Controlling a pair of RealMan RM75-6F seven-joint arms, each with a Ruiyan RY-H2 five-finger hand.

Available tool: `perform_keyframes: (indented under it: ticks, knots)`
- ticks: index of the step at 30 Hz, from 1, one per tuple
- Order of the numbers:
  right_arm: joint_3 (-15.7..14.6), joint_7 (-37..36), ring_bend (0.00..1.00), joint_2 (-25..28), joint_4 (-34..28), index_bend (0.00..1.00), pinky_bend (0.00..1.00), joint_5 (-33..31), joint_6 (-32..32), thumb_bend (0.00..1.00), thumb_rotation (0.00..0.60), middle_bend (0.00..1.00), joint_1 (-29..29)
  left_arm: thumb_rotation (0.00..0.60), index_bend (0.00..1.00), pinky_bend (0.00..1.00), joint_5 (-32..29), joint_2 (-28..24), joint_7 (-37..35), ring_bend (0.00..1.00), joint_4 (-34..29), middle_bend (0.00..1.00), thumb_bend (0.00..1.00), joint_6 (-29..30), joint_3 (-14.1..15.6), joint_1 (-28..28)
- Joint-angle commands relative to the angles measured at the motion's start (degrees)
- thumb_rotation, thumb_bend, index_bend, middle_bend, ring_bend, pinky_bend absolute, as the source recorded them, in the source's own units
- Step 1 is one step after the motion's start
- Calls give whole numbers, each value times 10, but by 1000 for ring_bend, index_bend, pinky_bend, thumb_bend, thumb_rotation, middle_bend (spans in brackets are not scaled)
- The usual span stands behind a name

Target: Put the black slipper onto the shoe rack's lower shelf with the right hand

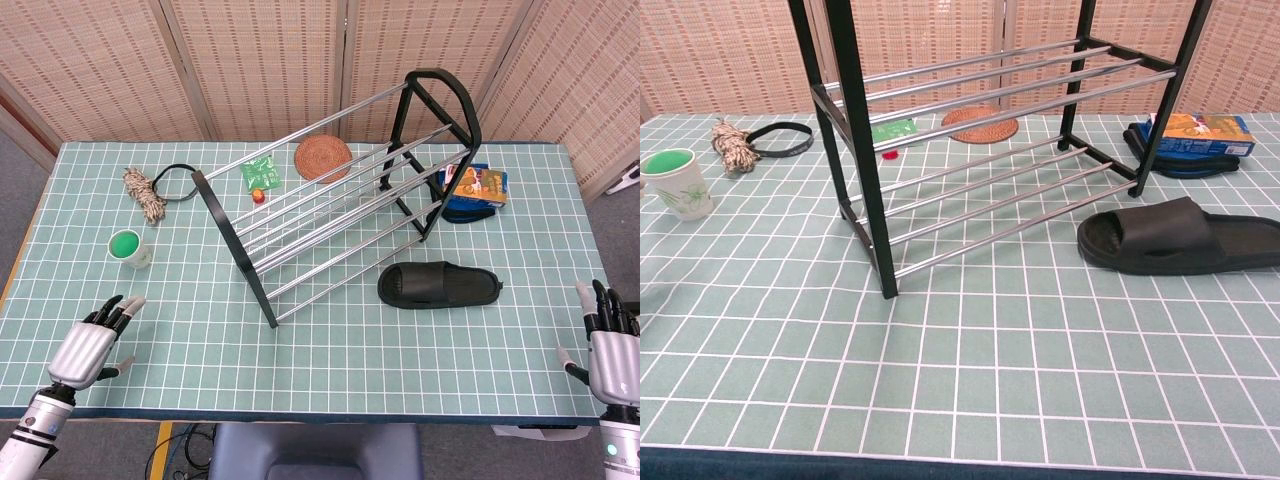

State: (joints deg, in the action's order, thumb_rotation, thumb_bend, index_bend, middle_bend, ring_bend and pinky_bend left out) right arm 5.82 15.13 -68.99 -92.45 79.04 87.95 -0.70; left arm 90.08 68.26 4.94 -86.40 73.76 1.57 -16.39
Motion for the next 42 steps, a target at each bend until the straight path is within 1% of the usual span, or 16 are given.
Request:
perform_keyframes:
  ticks: [1, 8, 11, 14, 15, 17, 18, 22, 27, 28, 32, 37, 42]
  knots:
    - [1, 1, 0, 0, 1, 0, 164, -2, -2, 176, 600, 0, -1, 600, 2, 293, -1, 0, 0, 72, 0, 115, 262, -2, 0, 0]
    - [7, -7, 0, 5, 2, 0, 164, -14, -19, 176, 600, 0, -8, 600, 2, 293, -3, -1, -3, 72, 1, 115, 262, 1, -2, 0]
    - [7, -27, 0, 20, -8, 0, 164, -19, -44, 176, 600, 0, -17, 600, 2, 293, -10, -2, -11, 72, 5, 115, 262, -3, -5, -2]
    - [6, -48, 0, 54, -33, 0, 148, -33, -97, 176, 600, 0, -34, 600, 2, 293, -11, -3, -15, 72, 5, 115, 262, -5, -6, -3]
    - [5, -55, 0, 69, -44, 0, 123, -40, -122, 176, 600, 0, -43, 600, 2, 293, -10, -3, -16, 72, 4, 115, 262, -5, -6, -3]
    - [4, -57, 0, 90, -54, 0, 34, -51, -159, 174, 600, 0, -58, 600, 2, 293, -8, -2, -14, 72, 4, 115, 262, -4, -6, -4]
    - [4, -59, 0, 99, -59, 0, 7, -57, -178, 171, 600, 0, -66, 600, 2, 293, -7, -1, -12, 72, 4, 115, 262, -4, -6, -4]
    - [14, -76, 0, 135, -62, 0, 0, -95, -263, 167, 600, 0, -107, 600, 2, 293, -11, 3, -2, 72, 3, 115, 262, -7, -5, -3]
    - [18, -71, 0, 151, -37, 0, 0, -135, -363, 167, 600, 0, -163, 600, 2, 293, -18, 5, 10, 72, 0, 115, 262, -2, -8, 1]
    - [18, -66, 0, 149, -27, 0, 0, -144, -385, 167, 600, 0, -177, 600, 2, 293, -20, 5, 12, 72, 0, 115, 262, 1, -8, 2]
    - [19, -65, 0, 135, 12, 0, 0, -156, -438, 167, 600, 0, -216, 600, 2, 292, -25, 5, 18, 72, -2, 115, 262, 4, -10, 6]
    - [23, -111, 0, 112, 69, 0, 0, -134, -480, 168, 600, 0, -246, 600, 2, 293, -29, 5, 24, 72, -4, 115, 262, 7, -11, 9]
    - [21, -153, 0, 94, 110, 0, 0, -107, -514, 169, 600, 0, -271, 600, 2, 293, -34, 9, 30, 72, -3, 115, 262, -1, -12, 6]
